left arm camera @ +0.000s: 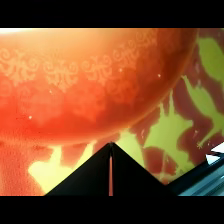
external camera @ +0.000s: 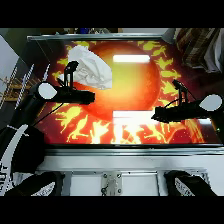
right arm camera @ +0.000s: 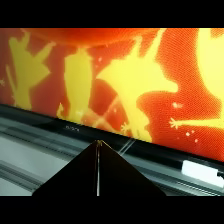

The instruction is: Fold the clothes and pants, and hang the long-sleeved shirts on hangers.

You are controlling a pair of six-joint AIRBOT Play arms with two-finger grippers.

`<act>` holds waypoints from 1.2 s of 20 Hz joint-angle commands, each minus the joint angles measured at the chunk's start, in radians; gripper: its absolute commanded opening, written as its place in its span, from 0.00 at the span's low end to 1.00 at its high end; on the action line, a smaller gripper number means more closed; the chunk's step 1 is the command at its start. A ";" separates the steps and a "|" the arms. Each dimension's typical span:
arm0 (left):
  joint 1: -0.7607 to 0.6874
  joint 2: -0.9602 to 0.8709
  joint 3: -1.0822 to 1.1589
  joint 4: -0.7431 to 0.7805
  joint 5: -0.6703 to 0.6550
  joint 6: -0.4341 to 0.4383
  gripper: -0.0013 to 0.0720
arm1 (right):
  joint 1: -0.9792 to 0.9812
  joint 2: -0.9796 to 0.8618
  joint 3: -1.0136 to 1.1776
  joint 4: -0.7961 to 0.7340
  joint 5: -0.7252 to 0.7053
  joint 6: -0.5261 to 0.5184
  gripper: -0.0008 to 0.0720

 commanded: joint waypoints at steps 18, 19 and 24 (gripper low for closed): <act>0.277 0.095 0.147 0.414 -0.304 -0.022 0.04 | 0.000 -0.001 0.000 0.000 0.000 0.000 0.04; 0.326 0.143 0.099 0.505 -0.307 -0.036 0.04 | 0.000 -0.001 0.000 0.000 0.000 0.000 0.04; 0.565 0.297 -0.252 0.708 -0.272 -0.010 0.95 | 0.000 -0.001 0.000 0.000 0.000 0.000 0.04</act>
